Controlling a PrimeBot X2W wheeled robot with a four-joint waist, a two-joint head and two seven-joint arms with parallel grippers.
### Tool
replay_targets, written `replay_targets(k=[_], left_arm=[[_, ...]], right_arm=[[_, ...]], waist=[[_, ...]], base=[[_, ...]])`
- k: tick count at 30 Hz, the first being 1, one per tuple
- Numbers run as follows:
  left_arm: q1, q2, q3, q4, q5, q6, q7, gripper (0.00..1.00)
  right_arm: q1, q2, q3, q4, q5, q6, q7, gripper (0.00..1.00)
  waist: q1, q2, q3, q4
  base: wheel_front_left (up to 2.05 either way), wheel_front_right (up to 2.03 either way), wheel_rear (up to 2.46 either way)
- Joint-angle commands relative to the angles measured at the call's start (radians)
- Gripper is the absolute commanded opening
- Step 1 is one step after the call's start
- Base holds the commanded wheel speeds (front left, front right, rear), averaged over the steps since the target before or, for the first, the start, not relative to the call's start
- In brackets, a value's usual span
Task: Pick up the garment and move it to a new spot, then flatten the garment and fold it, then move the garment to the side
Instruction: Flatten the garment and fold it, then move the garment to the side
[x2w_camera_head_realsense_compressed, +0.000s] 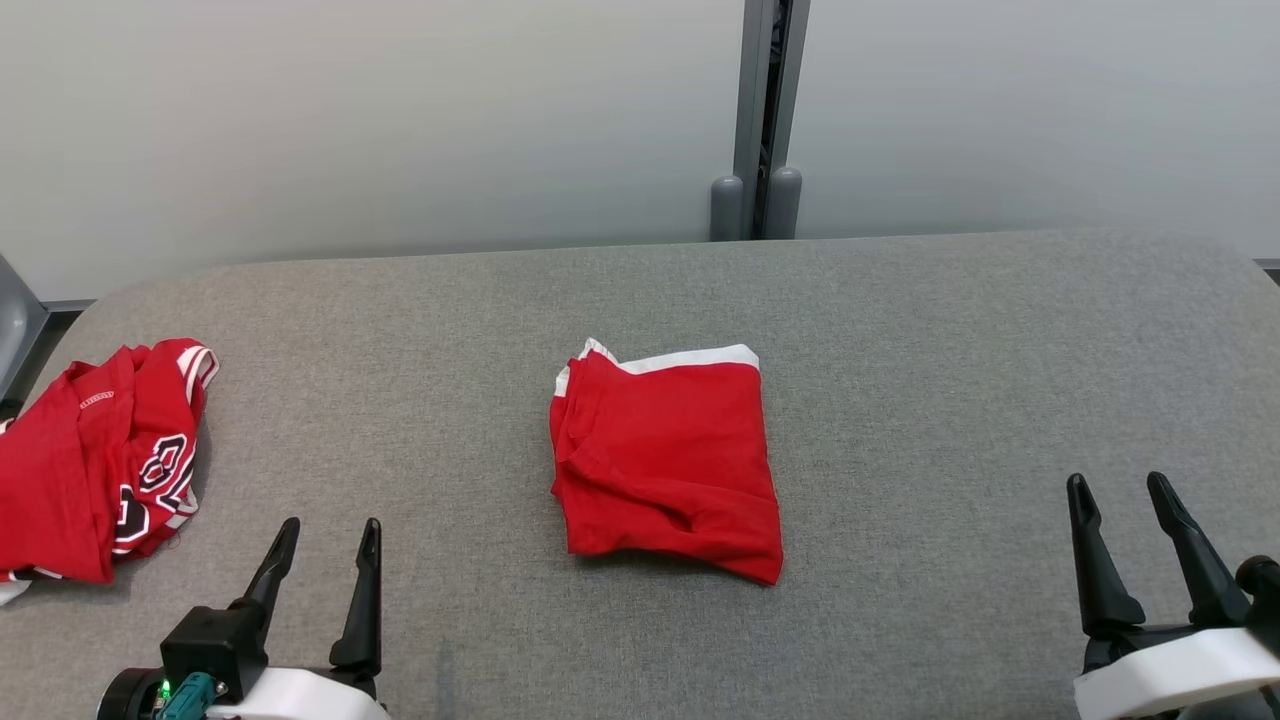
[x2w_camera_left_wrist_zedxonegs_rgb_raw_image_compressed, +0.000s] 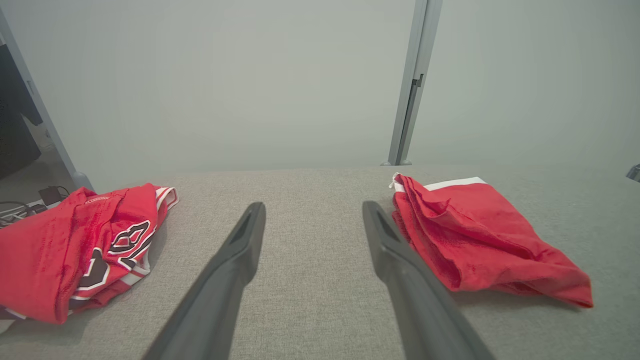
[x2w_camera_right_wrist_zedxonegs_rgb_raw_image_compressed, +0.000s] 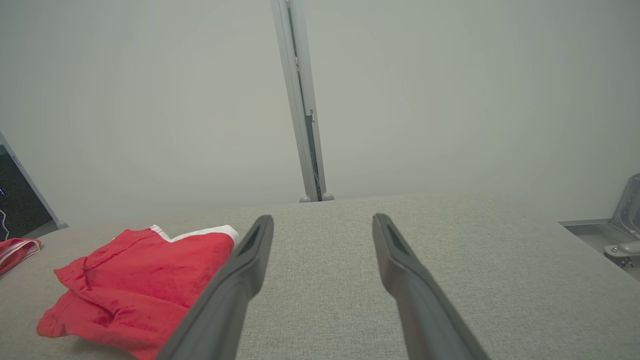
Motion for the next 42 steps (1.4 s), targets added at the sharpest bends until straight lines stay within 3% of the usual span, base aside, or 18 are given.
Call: replay_targets(k=[1,13,24,32,42], left_arm=[[-0.003,0.007,0.004,-0.001,-0.007,0.003,-0.001,1.00],[-0.033,0.017,-0.003,-0.008,-0.012,0.006,-0.001,1.00],[-0.136,-0.003,-0.046,-0.006,0.007,-0.020,-0.023,1.00],[-0.231,-0.031,-0.076,0.045,0.006,-0.050,-0.064,1.00],[-0.280,-0.041,-0.079,0.084,0.006,-0.062,-0.090,1.00]], right_arm=[[0.009,0.002,-0.004,0.004,-0.001,0.000,0.002,1.00],[-0.017,0.002,-0.012,0.006,-0.008,0.001,-0.004,1.00],[-0.094,-0.029,0.005,0.018,-0.023,0.001,0.020,1.00],[-0.238,-0.047,0.169,0.187,-0.008,0.000,0.016,1.00],[-0.356,-0.023,0.341,0.411,0.052,0.000,-0.005,1.00]], waist=[[0.0000,-0.0001,0.000,0.000],[0.0000,-0.0001,0.029,0.007],[0.0000,-0.0001,0.132,0.071],[0.0000,-0.0001,0.239,0.138],[0.0000,-0.0001,0.298,0.164]], base=[[0.00,0.00,0.00],[0.00,0.00,0.00],[0.00,0.00,0.00],[0.00,0.00,0.00],[0.00,0.00,0.00]])
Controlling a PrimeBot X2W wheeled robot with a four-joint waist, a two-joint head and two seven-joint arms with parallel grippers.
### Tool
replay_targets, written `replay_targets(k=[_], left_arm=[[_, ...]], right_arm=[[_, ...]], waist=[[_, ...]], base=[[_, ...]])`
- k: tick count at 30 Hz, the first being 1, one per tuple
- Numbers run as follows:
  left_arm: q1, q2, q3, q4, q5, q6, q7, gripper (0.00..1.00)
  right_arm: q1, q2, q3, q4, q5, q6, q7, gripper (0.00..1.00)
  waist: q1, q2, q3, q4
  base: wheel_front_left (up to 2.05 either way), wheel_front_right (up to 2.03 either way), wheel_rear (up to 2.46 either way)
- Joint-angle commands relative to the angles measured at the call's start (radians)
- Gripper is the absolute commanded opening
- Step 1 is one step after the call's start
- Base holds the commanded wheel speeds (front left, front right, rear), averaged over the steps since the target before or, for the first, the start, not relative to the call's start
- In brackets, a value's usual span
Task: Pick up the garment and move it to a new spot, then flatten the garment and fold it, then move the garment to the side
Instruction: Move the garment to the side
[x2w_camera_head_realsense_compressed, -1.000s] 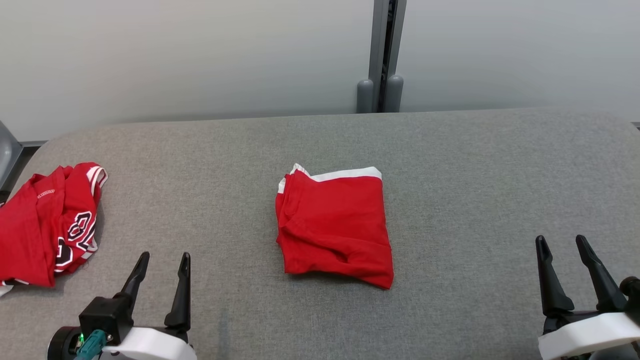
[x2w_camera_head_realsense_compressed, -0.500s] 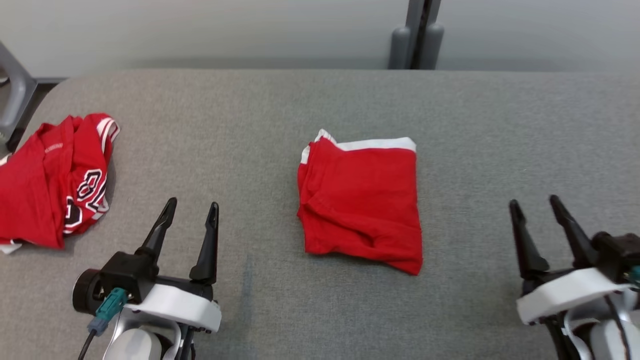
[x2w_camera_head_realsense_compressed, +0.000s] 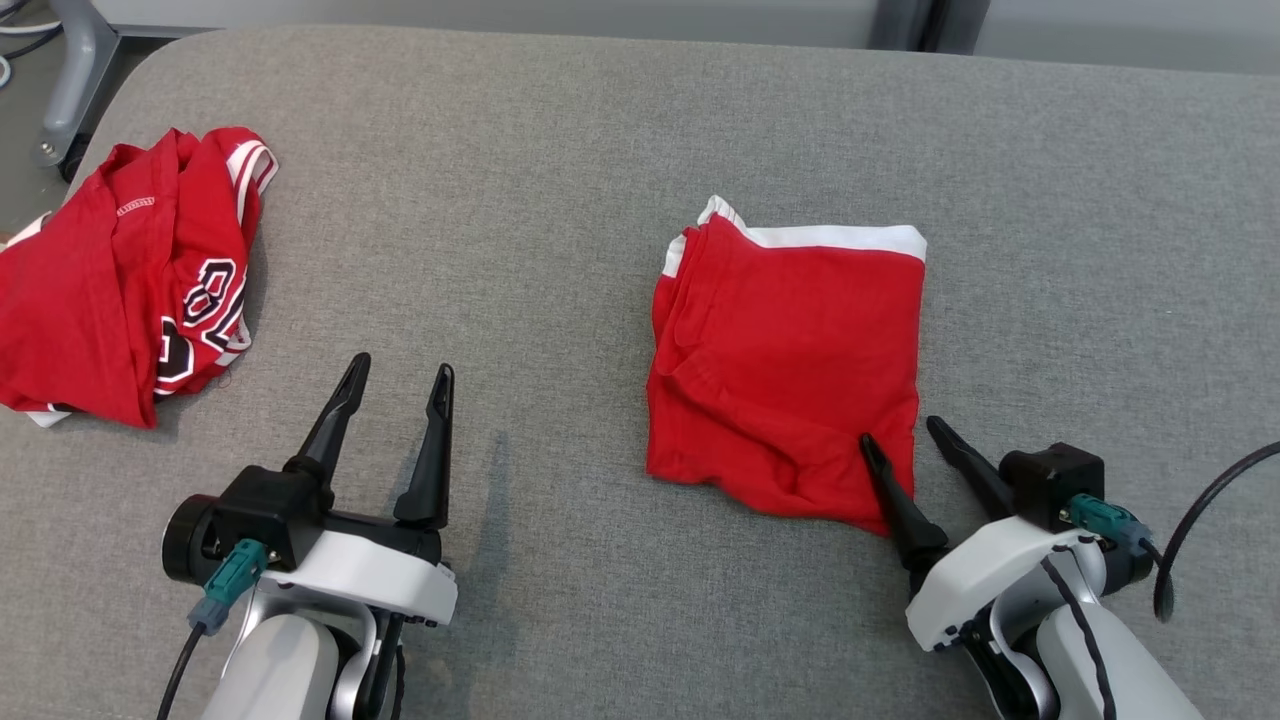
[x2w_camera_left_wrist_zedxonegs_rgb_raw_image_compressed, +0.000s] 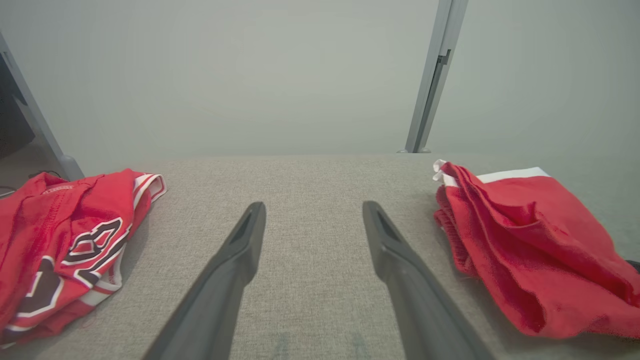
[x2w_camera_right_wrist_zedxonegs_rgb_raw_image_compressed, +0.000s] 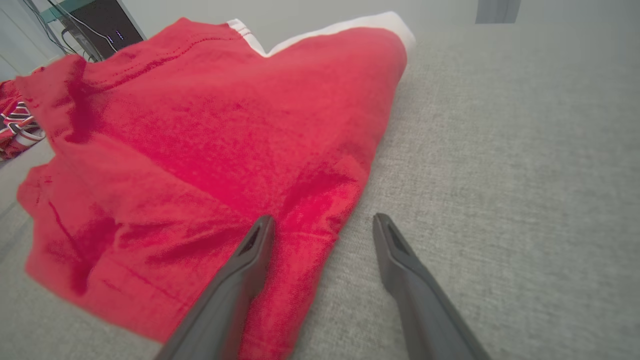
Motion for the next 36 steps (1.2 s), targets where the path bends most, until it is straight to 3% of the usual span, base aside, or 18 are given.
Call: replay_targets(k=[1,7,8,9,10,11,18,27,36], left_arm=[[-0.017,0.003,0.002,0.003,-0.003,-0.002,-0.007,1.00],[-0.032,0.001,0.006,0.013,0.000,-0.006,-0.013,1.00],[-0.029,0.002,0.007,0.014,0.002,-0.006,-0.014,1.00],[-0.027,0.001,0.007,0.014,0.002,-0.006,-0.015,1.00],[-0.026,0.001,0.007,0.014,0.002,-0.005,-0.015,1.00],[-0.027,0.001,0.008,0.014,0.003,-0.005,-0.016,1.00],[-0.023,0.009,0.017,0.008,0.007,0.001,-0.017,1.00],[-0.024,0.016,0.022,-0.015,0.007,0.001,-0.018,1.00],[-0.055,0.037,0.019,-0.048,0.015,0.001,-0.013,1.00]], right_arm=[[-0.010,-0.007,0.010,0.018,0.011,0.000,-0.004,1.00],[-0.017,-0.008,0.081,0.112,0.049,0.001,0.054,1.00],[-0.021,-0.009,0.090,0.123,0.057,0.001,0.067,0.83],[-0.021,-0.008,0.100,0.133,0.064,0.001,0.080,0.43],[-0.023,-0.009,0.110,0.142,0.072,0.001,0.090,0.16],[-0.028,-0.010,0.118,0.148,0.080,0.001,0.094,0.00],[-0.069,-0.038,0.149,0.146,0.121,0.000,0.088,0.00],[-0.141,-0.120,0.167,0.136,0.113,-0.004,0.068,0.00],[-0.203,-0.205,0.200,0.134,0.147,-0.003,0.057,0.00]], waist=[[0.0000,0.0000,0.004,0.003],[0.0000,0.0000,0.008,-0.002],[0.0000,0.0000,0.007,-0.004],[0.0000,0.0000,0.006,-0.005],[0.0000,0.0000,0.006,-0.006],[0.0000,0.0000,0.005,-0.008],[0.0000,0.0000,-0.001,-0.027],[0.0000,0.0000,0.011,-0.094],[0.0000,0.0000,0.071,-0.222]], base=[[0.00,0.00,0.00],[0.00,0.00,0.00],[0.00,0.00,0.00],[0.00,0.00,0.00],[0.00,0.00,0.00],[0.00,0.00,0.00],[0.00,0.00,0.00],[0.00,0.00,0.00],[0.00,0.00,0.00]])
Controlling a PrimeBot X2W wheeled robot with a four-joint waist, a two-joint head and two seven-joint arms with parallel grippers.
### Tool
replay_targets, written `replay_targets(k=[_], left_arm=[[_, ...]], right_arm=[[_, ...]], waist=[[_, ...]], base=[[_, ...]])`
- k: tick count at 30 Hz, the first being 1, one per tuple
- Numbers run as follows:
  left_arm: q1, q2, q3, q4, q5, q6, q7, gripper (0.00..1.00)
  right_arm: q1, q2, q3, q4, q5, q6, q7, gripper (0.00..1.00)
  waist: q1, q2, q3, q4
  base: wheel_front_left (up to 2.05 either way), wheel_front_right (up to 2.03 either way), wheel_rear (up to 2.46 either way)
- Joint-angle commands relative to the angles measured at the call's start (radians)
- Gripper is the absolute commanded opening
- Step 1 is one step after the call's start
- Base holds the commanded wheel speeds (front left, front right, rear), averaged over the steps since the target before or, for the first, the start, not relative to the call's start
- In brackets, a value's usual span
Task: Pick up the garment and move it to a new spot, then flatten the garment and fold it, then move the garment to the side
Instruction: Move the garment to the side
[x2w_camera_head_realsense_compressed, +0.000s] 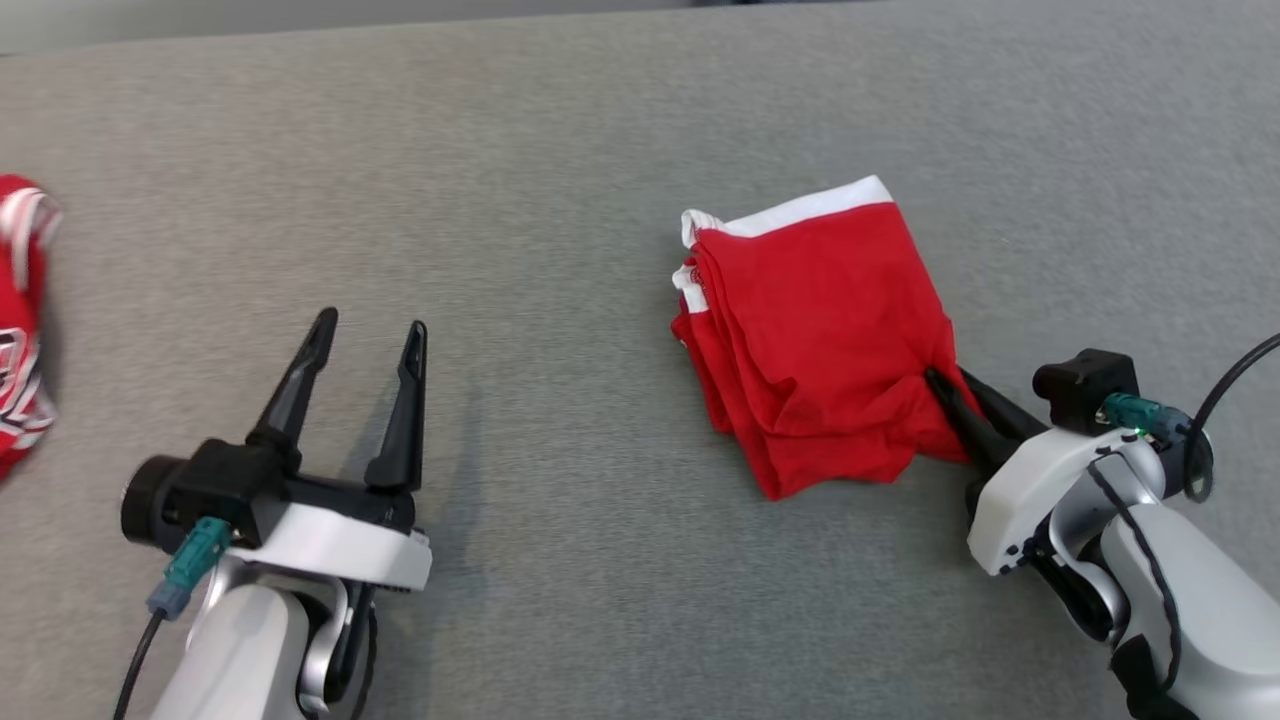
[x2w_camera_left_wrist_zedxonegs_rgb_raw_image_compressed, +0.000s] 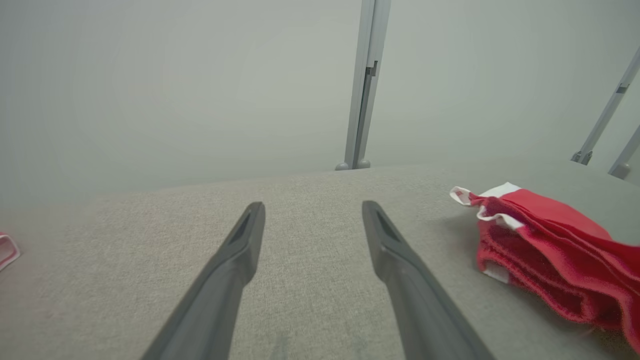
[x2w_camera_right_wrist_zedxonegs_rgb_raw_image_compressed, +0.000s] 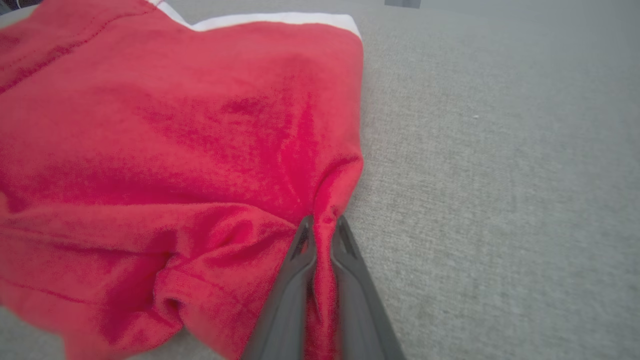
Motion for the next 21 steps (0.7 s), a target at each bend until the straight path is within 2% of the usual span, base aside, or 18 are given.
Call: replay_targets(k=[1,11,21], left_arm=[[-0.030,0.015,0.003,-0.010,0.007,0.002,0.003,1.00],[-0.090,0.069,-0.009,-0.096,0.038,-0.004,0.065,1.00],[-0.162,0.113,-0.045,-0.186,0.076,-0.025,0.134,1.00]], right_arm=[[-0.006,-0.022,0.005,0.008,0.014,-0.008,-0.003,0.00],[-0.123,-0.120,0.066,0.031,0.048,-0.008,-0.055,0.00],[-0.252,-0.308,0.033,0.103,0.057,-0.007,-0.099,0.00]], waist=[[0.0000,-0.0001,0.042,-0.060],[0.0000,-0.0001,0.153,-0.207],[0.0000,-0.0001,0.272,-0.273]], base=[[0.00,0.00,0.00],[0.00,0.00,0.00],[0.00,0.00,0.00]])
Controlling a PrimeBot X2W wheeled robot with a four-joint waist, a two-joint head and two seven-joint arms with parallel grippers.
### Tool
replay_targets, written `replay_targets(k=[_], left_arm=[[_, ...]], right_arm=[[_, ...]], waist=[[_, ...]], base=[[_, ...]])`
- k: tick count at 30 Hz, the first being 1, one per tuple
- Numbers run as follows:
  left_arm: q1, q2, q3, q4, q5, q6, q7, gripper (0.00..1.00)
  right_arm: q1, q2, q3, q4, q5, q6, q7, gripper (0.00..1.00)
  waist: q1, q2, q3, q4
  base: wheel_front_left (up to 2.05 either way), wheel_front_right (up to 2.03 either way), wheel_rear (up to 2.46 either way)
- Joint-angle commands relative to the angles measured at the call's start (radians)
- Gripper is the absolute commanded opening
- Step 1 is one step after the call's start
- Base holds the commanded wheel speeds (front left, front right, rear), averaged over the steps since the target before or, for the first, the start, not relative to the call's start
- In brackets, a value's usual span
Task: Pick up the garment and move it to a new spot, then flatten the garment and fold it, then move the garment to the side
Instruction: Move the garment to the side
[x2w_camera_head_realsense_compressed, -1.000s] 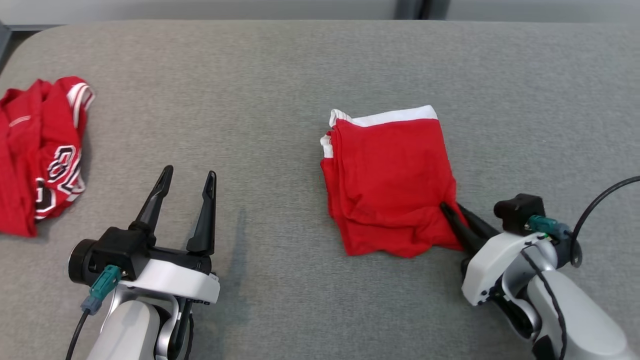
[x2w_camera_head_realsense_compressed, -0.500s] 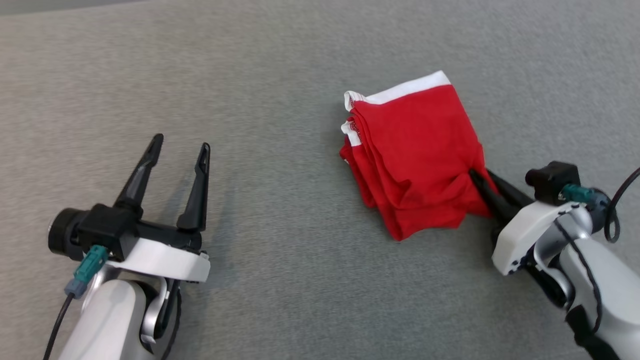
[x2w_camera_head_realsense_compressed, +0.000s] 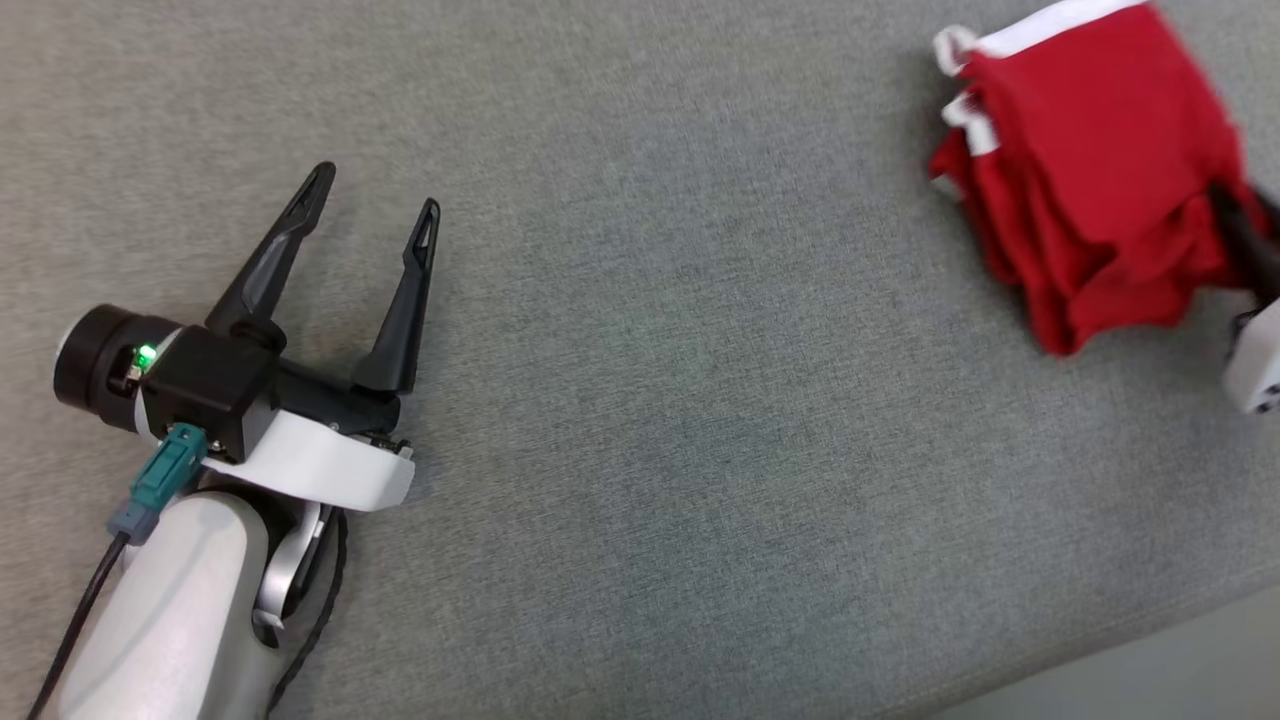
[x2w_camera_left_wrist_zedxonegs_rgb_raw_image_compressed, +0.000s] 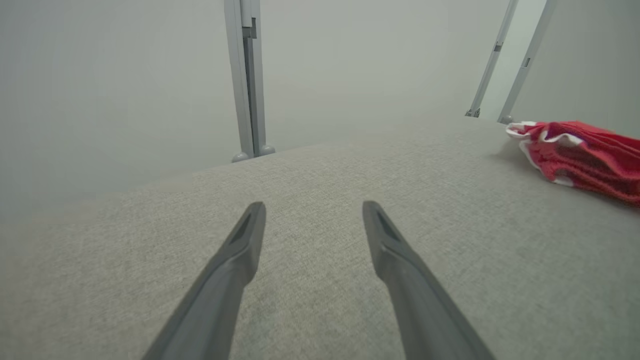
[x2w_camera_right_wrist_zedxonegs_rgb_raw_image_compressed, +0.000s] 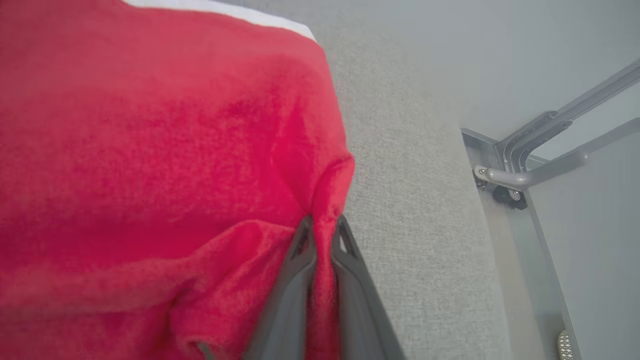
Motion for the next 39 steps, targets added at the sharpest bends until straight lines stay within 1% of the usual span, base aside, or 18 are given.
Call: replay_targets(k=[1,3,10,17,18,19,20,24,27,30,32,37,39], left_arm=[[-0.023,0.013,0.000,-0.017,0.010,-0.005,0.008,1.00],[-0.032,0.019,-0.006,-0.031,0.014,-0.005,0.020,1.00],[-0.049,0.043,-0.017,-0.055,0.026,-0.012,0.050,1.00],[-0.042,0.063,-0.010,-0.063,0.025,-0.004,0.065,1.00],[-0.041,0.065,-0.009,-0.063,0.024,-0.003,0.067,1.00],[-0.041,0.068,-0.009,-0.062,0.022,-0.002,0.070,1.00],[-0.040,0.068,-0.009,-0.060,0.020,-0.001,0.069,1.00],[-0.030,0.060,-0.011,-0.057,0.010,0.003,0.059,1.00],[-0.014,0.052,-0.008,-0.047,-0.003,0.008,0.043,1.00],[0.003,0.041,-0.002,-0.027,-0.017,0.016,0.022,1.00],[0.015,0.035,0.002,-0.020,-0.027,0.021,0.012,1.00],[0.053,0.031,0.017,0.010,-0.048,0.037,-0.013,1.00],[0.071,0.025,0.024,0.020,-0.056,0.047,-0.021,1.00]], right_arm=[[-0.028,-0.022,-0.017,0.018,0.016,-0.005,-0.016,0.00],[-0.056,-0.055,-0.044,0.046,0.022,-0.005,-0.036,0.00],[-0.139,-0.078,-0.138,0.166,0.038,-0.003,-0.098,0.00],[-0.160,-0.044,-0.171,0.253,0.055,-0.003,-0.121,0.00],[-0.160,-0.037,-0.173,0.260,0.057,-0.003,-0.122,0.27],[-0.162,-0.028,-0.191,0.281,0.069,-0.003,-0.130,0.80],[-0.159,-0.020,-0.196,0.284,0.072,-0.003,-0.131,1.00],[-0.133,-0.007,-0.228,0.294,0.081,-0.003,-0.136,1.00],[-0.107,0.008,-0.320,0.257,0.093,-0.003,-0.136,1.00],[-0.043,0.053,-0.422,0.202,0.079,-0.003,-0.135,1.00],[-0.004,0.076,-0.476,0.157,0.050,-0.003,-0.135,1.00],[0.110,0.174,-0.585,0.031,-0.025,-0.003,-0.135,1.00],[0.158,0.220,-0.605,-0.025,-0.055,-0.003,-0.135,1.00]], waist=[[0.0000,0.0000,0.045,-0.028],[0.0000,0.0000,0.064,-0.032],[0.0000,0.0000,0.117,-0.024],[0.0000,0.0000,0.139,-0.022],[0.0000,0.0000,0.140,-0.023],[0.0000,0.0000,0.138,-0.024],[0.0000,0.0000,0.135,-0.025],[0.0000,0.0000,0.108,-0.027],[0.0000,0.0000,0.074,-0.028],[0.0000,0.0000,0.026,-0.028],[0.0000,0.0000,-0.003,-0.027],[0.0000,0.0000,-0.080,-0.021],[0.0000,0.0000,-0.108,-0.015]], base=[[0.00,0.00,0.00],[0.00,0.00,0.00],[0.00,0.00,0.00],[0.00,0.00,0.00],[0.00,0.00,0.00],[0.00,0.00,0.00],[0.00,0.00,0.00],[0.00,0.00,0.00],[0.00,0.00,0.00],[0.00,0.00,0.00],[0.00,0.00,0.00],[0.00,0.00,0.00],[0.00,0.00,0.00]])
